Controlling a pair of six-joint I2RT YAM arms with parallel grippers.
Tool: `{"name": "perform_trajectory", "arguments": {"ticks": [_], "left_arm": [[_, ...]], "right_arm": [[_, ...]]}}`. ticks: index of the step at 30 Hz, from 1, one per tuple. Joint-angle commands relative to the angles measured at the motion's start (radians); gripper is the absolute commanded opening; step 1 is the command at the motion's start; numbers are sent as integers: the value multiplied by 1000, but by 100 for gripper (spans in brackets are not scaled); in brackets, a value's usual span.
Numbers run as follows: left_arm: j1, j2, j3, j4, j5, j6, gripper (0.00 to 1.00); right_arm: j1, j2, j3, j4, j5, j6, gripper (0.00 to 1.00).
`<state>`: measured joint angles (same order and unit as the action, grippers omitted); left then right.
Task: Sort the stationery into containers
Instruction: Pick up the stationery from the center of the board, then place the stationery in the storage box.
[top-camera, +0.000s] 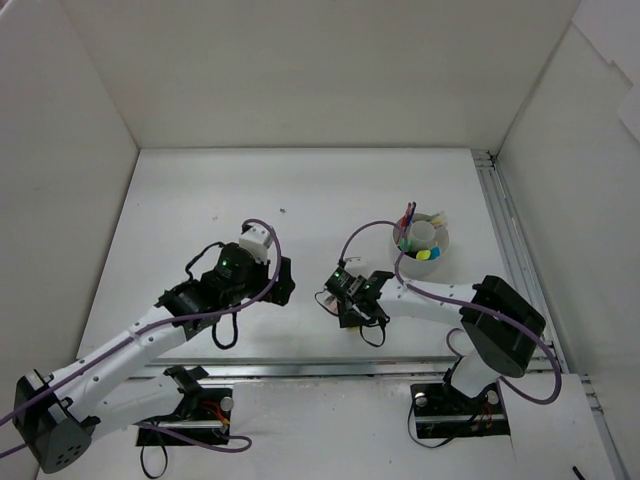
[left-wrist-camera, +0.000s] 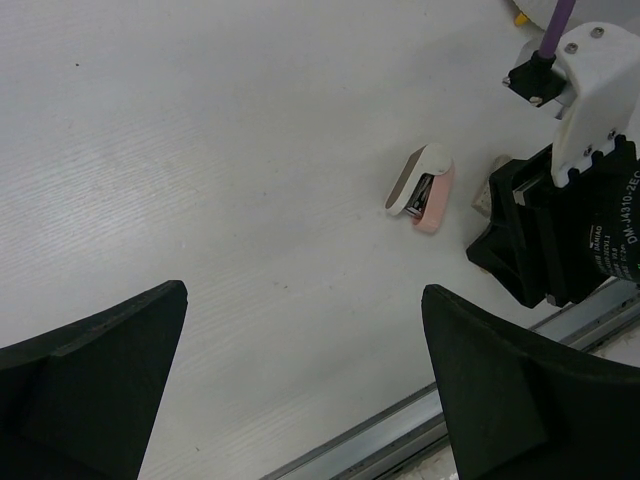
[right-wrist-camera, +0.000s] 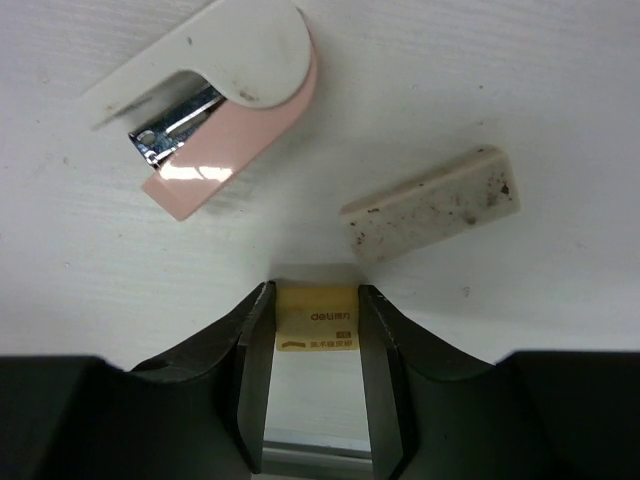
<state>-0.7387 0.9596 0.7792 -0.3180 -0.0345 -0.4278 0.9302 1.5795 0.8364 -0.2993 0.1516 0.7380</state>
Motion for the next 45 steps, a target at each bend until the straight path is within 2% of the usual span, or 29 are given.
{"name": "perform_trajectory", "arguments": {"ticks": [1,3,6,10,14,19,24,29,35,45], "left_arm": [[2,13,46,37,-1,0,100],[2,27,52,45,4,3,100],[2,48,60,54,21,7,100],[2,80,80,62,85,30,100],[2,96,92,50,79,34,100],[2,91,115,43,88,67,100],[2,117,130,75,143,125,100],[2,183,160,89,188,162,100],[2,266,204,117,265,196,100],[2,378,259,166,384,199,100]], "right_arm": [[1,-50,-43,-87,-6,18,21],[1,-76,-49,-89,-3,17,8],[-4,-107,-40,-87,11,-6,3],[-66,-131,-8,-89,-33,-55,2],[-151,-209,27,-93,-40,-126,0],[-336,-372,107,-106,-46,-219,0],[-536,-450,177,-130,-70,-258,2],[-764,-443,197,-143,-145,-244,3],[-959,-421,196,-146,-207,-223,3],[-1077,-308,240,-94,-325,-230,5]]}}
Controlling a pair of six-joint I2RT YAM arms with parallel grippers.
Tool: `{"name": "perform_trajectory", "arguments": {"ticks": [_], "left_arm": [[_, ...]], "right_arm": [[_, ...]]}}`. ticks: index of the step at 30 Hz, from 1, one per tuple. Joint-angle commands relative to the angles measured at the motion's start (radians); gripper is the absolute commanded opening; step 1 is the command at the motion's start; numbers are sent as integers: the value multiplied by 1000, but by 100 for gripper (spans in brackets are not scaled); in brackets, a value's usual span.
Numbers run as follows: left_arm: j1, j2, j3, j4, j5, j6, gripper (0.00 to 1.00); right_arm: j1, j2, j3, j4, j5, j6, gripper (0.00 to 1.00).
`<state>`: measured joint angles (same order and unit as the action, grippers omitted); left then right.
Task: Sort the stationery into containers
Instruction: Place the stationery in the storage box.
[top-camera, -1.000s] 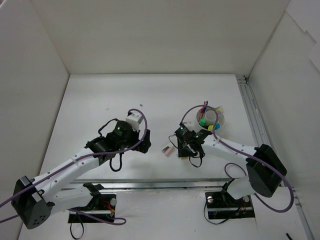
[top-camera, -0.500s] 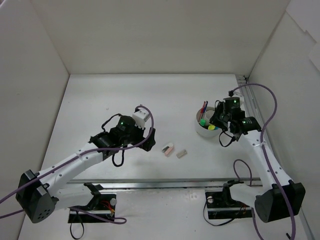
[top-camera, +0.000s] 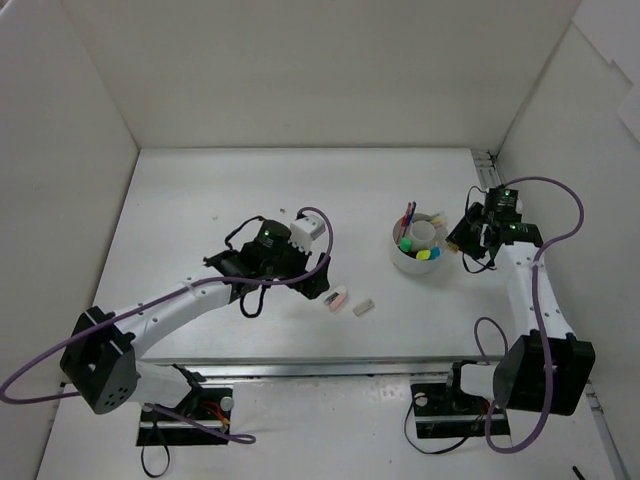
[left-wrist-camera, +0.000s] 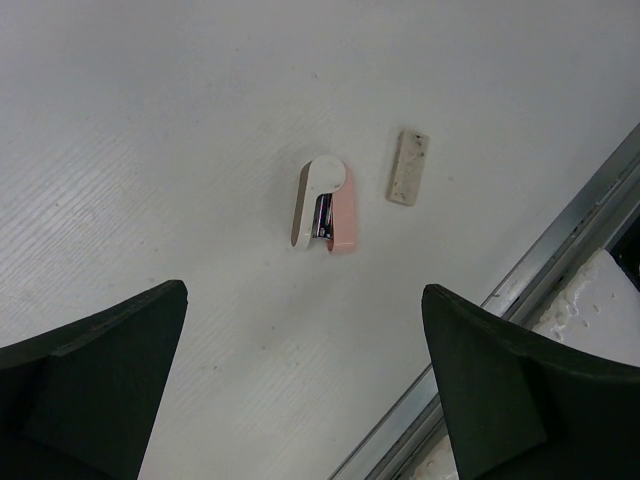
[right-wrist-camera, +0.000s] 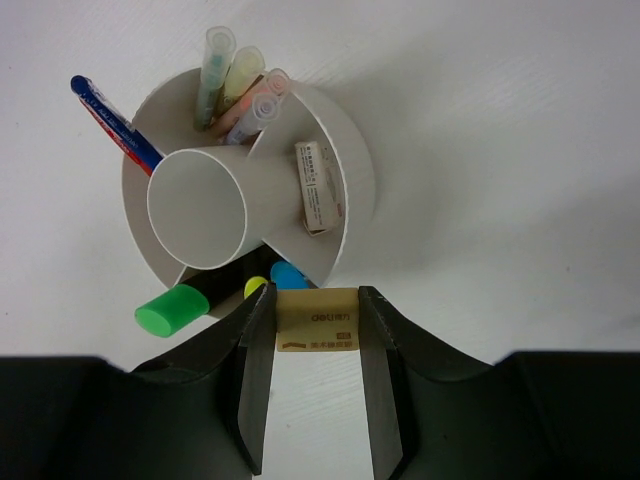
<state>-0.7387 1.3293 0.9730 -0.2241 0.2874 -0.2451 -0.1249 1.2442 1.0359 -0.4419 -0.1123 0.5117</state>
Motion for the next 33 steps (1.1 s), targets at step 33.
{"name": "perform_trajectory", "arguments": {"ticks": [33], "left_arm": [[2,185,222,31,193,26,100]], "right_arm": [[-94,181,-102,364,-300,24,41]]}}
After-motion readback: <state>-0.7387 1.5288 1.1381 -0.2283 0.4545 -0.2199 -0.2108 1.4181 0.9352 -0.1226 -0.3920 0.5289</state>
